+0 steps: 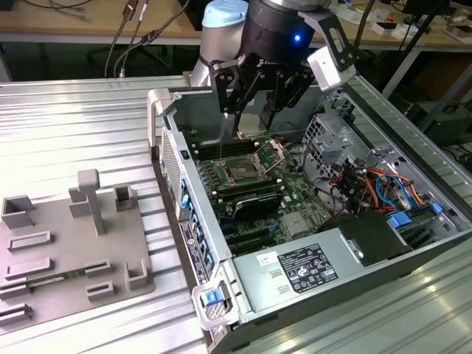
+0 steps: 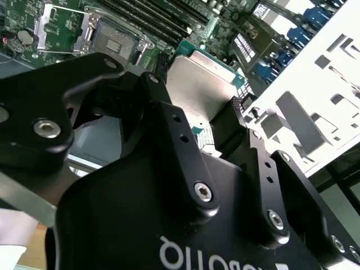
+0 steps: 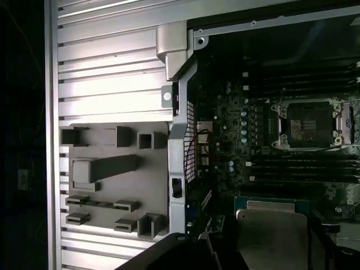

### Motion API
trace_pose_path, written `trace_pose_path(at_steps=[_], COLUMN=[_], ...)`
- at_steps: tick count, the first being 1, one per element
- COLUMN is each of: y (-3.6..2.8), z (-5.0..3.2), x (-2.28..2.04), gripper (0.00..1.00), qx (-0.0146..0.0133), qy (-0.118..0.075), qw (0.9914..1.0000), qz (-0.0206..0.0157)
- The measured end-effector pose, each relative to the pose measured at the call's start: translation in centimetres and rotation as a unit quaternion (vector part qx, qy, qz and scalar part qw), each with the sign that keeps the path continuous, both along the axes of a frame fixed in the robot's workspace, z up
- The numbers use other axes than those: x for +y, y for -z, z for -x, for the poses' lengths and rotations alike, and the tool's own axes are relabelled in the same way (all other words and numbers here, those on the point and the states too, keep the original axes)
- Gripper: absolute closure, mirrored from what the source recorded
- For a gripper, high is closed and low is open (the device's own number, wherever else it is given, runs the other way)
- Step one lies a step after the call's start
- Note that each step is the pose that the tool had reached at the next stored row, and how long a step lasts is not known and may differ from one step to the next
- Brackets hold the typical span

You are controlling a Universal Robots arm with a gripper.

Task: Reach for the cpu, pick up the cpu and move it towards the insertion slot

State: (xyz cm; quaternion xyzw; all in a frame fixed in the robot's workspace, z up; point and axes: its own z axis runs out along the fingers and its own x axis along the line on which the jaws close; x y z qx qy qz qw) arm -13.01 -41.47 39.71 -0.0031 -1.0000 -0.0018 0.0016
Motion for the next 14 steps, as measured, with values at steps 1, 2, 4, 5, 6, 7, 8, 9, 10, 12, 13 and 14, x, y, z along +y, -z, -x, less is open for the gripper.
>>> trace_pose_path(at_steps=[1, 2, 4, 5, 6, 7, 8, 9, 10, 12, 13, 14], y=[0.02, 0.05, 0.12, 0.16, 0.21, 0.26, 0.29, 0.33, 0.41, 0.46, 0.56, 0.61], z=[-0.35, -0.58, -0.91, -1.08, -1.25, -1.4, -1.55, -1.7, -1.98, -2.32, -2.69, -3.01], x=[0.18, 0.45, 1.05, 1.36, 1.69, 1.98, 2.28, 2.58, 3.18, 3.91, 4.7, 5.24], gripper=[0.45, 0.45, 0.45, 0.45, 0.45, 0.45, 0.45, 0.45, 0.45, 0.45, 0.45, 0.45], qx=[0.0, 0.0, 0.0, 0.0, 0.0, 0.0, 0.0, 0.0001, 0.0, 0.0003, 0.0003, 0.0006], qy=[0.0, 0.0, 0.0, 0.0, 0.0, 0.0, 0.0, 0.0, 0.0, 0.0, 0.0, 0.0], qw=[1.0, 1.0, 1.0, 1.0, 1.0, 1.0, 1.0, 1.0, 1.0, 1.0, 1.0, 1.0], qz=[0.0, 0.0, 0.0001, 0.0002, 0.0001, 0.0001, 0.0002, 0.0003, 0.0002, 0.0003, 0.0002, 0.0004])
